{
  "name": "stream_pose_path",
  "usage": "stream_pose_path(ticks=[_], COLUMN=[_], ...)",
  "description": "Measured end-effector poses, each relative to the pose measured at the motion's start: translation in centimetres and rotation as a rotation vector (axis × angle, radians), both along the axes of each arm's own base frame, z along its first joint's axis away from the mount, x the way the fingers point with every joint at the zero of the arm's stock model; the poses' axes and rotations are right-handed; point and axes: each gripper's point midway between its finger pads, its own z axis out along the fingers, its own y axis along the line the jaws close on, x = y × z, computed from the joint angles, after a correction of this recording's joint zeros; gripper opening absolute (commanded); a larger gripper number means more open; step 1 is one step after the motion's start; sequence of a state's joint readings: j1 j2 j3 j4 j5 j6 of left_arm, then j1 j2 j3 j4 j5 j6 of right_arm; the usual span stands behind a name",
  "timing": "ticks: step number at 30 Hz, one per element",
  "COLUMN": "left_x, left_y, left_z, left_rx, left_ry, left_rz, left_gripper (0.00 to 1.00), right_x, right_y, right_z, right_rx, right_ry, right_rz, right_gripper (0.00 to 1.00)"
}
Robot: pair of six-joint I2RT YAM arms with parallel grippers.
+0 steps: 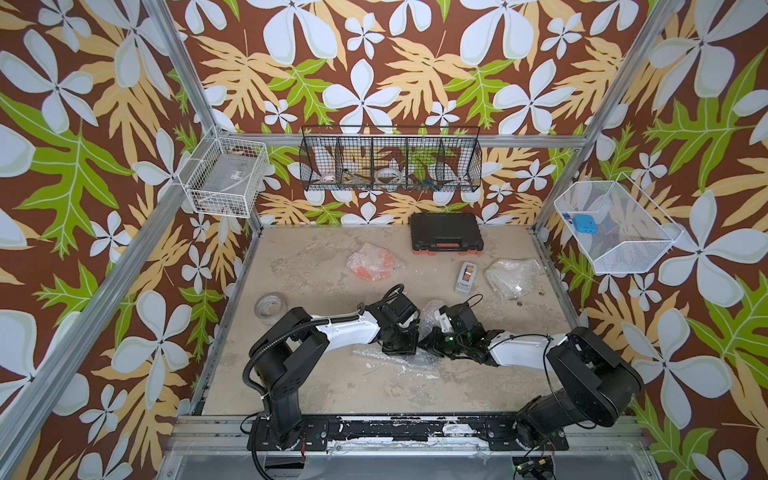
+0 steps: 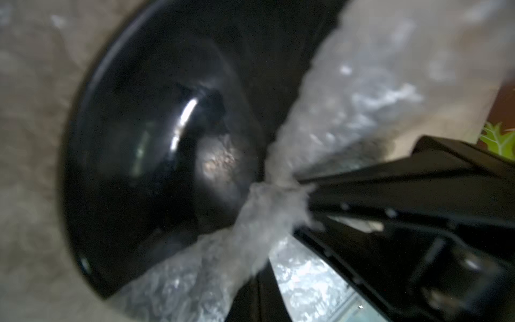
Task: Wrap dinner plates in bubble wrap
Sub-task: Wrap the plate in the bubble wrap.
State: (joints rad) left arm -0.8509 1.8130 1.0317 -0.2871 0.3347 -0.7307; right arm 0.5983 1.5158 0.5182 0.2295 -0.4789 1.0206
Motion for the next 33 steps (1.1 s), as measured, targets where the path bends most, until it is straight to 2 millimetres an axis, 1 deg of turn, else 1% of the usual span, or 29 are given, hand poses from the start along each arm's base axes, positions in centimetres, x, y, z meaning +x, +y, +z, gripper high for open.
stream_pose_path(ticks=[3,5,8,11,15,17,19,22,25,26,29,33], left_x=[0.5,0.7,0.6,0.6,0.5,0.5,0.5,0.5,0.5,0.5,0.5,0.5], left_y=[-0.5,-0.8,-0.8,-0.9,-1.0,-1.1,-1.1,-1.1,-1.1,-1.1,-1.1,-1.1], left_z=[-0.5,-0.6,-1.0,-1.1,-1.1,-1.2,-1.2,-1.2,-1.1,-1.1,-1.2,-1.1], left_rx=[-0.014,-0.029,-0.036,-0.043,-0.053,-0.055,-0.057,-0.060,-0.062,-0.062,-0.065,-0.067], left_ry=[-0.006,-0.017,-0.024,-0.028,-0.027,-0.027,-0.027,-0.030,-0.032,-0.032,-0.032,-0.036], left_rz=[-0.002,-0.008,-0.019,-0.025,-0.033,-0.034,-0.036,-0.037,-0.038,-0.038,-0.039,-0.042], left_gripper=[0.04,0.04,0.04,0.04,0.04,0.04,0.04,0.04,0.04,0.04,0.04,0.03], right_x=[0.3,0.9,1.7,2.7,4.6,5.6,6.8,8.0,8.9,9.1,9.8,10.1], right_y=[0.1,0.0,-0.5,-1.8,-3.9,-5.3,-7.0,-9.9,-12.7,-13.2,-14.0,-13.5], right_z=[1.2,2.5,4.3,5.9,8.3,9.3,9.9,9.6,8.5,8.1,7.0,5.7], right_rx=[-0.016,-0.034,-0.048,-0.068,-0.086,-0.096,-0.104,-0.100,-0.089,-0.086,-0.066,-0.024], right_ry=[-0.019,-0.057,-0.101,-0.133,-0.185,-0.212,-0.233,-0.242,-0.231,-0.227,-0.222,-0.222], right_rz=[0.015,0.023,0.031,0.021,0.006,-0.007,-0.030,-0.076,-0.121,-0.129,-0.127,-0.095], right_gripper=[0.24,0.32,0.37,0.42,0.46,0.50,0.56,0.66,0.69,0.70,0.73,0.76])
